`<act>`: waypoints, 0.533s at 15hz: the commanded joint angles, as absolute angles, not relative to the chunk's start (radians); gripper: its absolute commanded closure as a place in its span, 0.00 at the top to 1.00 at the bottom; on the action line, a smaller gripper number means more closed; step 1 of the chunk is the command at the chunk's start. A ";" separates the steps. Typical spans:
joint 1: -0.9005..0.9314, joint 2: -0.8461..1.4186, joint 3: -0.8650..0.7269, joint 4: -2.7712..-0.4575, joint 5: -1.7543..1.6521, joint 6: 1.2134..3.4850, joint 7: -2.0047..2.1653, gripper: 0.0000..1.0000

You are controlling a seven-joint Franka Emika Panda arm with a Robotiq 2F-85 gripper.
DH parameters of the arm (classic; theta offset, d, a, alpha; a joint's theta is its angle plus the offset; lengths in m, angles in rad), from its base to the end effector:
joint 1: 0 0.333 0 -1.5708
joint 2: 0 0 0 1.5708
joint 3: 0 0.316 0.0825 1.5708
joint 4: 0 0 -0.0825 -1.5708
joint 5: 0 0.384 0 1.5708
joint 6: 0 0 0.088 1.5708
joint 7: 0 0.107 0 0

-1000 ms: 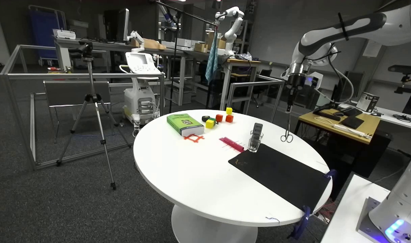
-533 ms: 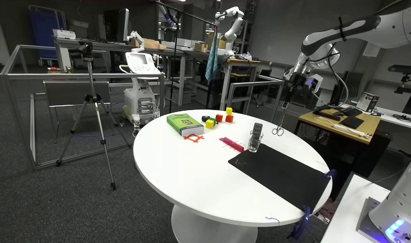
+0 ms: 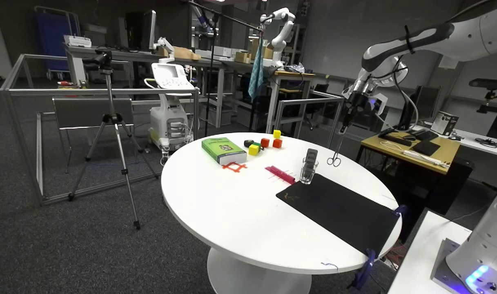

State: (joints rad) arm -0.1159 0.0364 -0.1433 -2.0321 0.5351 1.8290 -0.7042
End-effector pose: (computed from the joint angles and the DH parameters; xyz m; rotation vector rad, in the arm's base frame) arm 0.5290 -0.0970 0.4201 -2.5783 -0.3130 -0.0295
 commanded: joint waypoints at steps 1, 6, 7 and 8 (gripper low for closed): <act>-0.127 0.053 -0.134 -2.049 0.569 1.875 -0.746 0.01; -0.142 0.113 -0.131 -2.050 0.587 1.948 -0.782 0.01; -0.146 0.118 -0.129 -2.058 0.601 1.957 -0.787 0.01; -0.148 0.124 -0.127 -2.061 0.610 1.960 -0.787 0.01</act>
State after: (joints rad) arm -0.1223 0.1179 -0.1430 -2.0461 0.5612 1.9320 -0.7517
